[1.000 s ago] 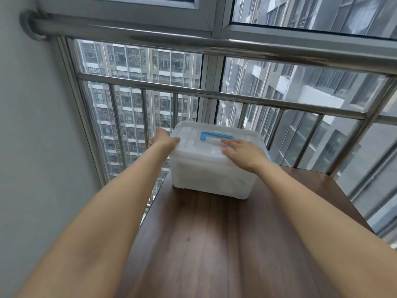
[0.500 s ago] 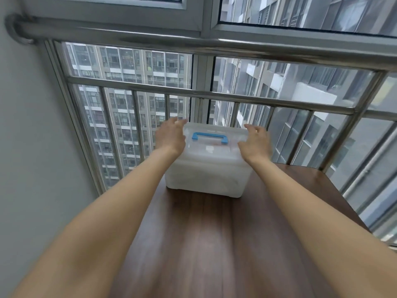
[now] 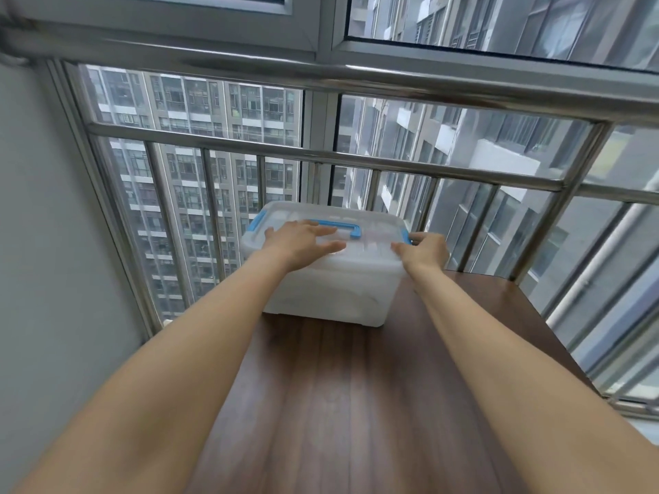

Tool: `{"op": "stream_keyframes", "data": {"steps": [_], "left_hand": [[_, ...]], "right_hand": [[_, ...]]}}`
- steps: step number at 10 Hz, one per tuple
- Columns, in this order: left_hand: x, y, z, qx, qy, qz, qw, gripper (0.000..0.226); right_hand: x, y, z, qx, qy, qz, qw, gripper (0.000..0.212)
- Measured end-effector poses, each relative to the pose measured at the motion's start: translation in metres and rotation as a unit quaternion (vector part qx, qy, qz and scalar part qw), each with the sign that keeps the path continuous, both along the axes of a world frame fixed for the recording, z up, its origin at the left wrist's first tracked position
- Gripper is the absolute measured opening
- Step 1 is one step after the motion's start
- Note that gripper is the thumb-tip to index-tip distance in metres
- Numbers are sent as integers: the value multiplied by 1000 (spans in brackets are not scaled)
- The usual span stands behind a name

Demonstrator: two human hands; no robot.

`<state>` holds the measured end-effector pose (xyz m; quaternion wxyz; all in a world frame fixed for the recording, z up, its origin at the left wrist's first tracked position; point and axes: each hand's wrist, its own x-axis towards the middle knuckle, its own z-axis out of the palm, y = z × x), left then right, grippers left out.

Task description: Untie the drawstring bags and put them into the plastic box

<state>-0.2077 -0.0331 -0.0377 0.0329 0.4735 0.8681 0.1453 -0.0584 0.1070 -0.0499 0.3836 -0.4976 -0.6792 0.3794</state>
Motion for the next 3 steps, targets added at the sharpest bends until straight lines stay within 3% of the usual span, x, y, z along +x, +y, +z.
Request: {"op": "stream_keyframes", "data": {"steps": [2, 3], "left_hand": [[2, 2, 3, 6, -13, 9, 1000, 50], [14, 7, 7, 64, 39, 5, 997, 40]], "right_hand": [[-3, 2, -1, 25, -39, 14, 999, 38], [6, 1, -2, 3, -13, 65, 998, 50]]}}
